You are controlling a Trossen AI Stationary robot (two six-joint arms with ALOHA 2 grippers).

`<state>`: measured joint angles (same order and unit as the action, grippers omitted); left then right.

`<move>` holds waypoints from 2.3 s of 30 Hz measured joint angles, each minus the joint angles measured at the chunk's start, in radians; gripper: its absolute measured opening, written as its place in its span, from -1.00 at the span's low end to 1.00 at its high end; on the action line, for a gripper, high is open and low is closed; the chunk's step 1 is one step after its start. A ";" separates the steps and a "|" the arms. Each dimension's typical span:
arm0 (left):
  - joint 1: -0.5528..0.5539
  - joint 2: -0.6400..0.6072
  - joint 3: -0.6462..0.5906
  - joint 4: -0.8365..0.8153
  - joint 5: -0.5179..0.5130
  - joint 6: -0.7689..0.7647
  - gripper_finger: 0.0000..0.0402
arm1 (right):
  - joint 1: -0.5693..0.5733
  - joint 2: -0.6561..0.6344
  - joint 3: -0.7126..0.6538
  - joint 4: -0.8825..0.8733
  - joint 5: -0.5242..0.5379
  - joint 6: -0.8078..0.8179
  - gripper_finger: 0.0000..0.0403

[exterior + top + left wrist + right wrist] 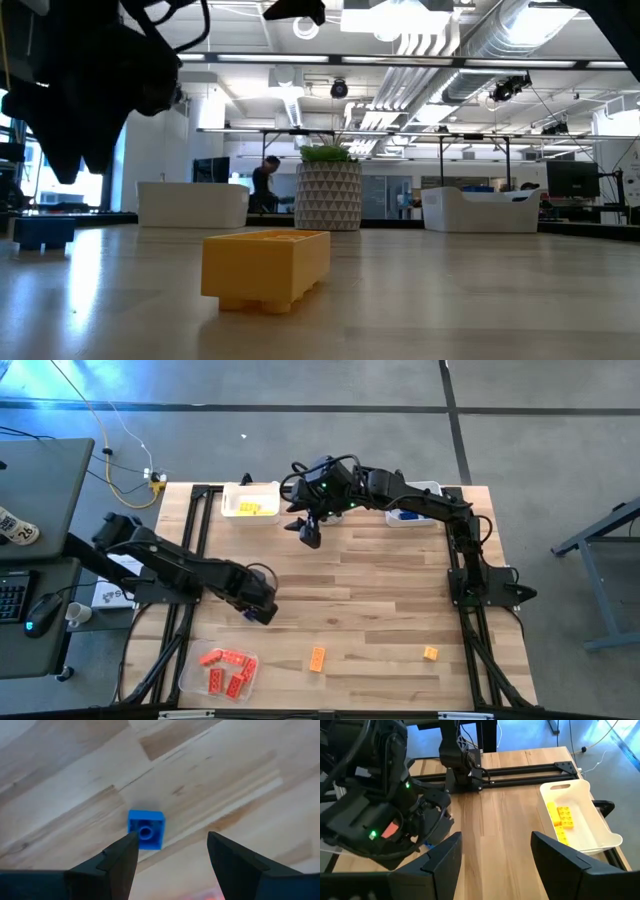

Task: Sort & place blocks by color
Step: Put the blue game piece into the right white bin

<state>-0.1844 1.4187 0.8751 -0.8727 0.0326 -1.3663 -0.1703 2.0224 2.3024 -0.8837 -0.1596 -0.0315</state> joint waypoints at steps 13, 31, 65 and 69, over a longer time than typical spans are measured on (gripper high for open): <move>-0.011 0.080 -0.001 -0.027 0.005 0.008 0.10 | 0.000 0.000 0.000 -0.036 0.003 -0.014 0.10; -0.016 0.130 -0.028 0.003 0.039 0.009 0.10 | 0.000 0.000 0.000 -0.033 0.003 -0.021 0.10; 0.035 0.132 -0.028 0.055 -0.018 0.319 -0.48 | 0.000 0.000 0.000 -0.031 0.005 -0.019 0.10; 0.106 0.041 -0.028 0.093 -0.018 0.397 -0.48 | 0.000 0.000 0.000 -0.031 0.004 -0.021 0.10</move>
<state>-0.0784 1.4594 0.8471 -0.7793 0.0150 -0.9691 -0.1703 2.0224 2.3024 -0.9147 -0.1552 -0.0529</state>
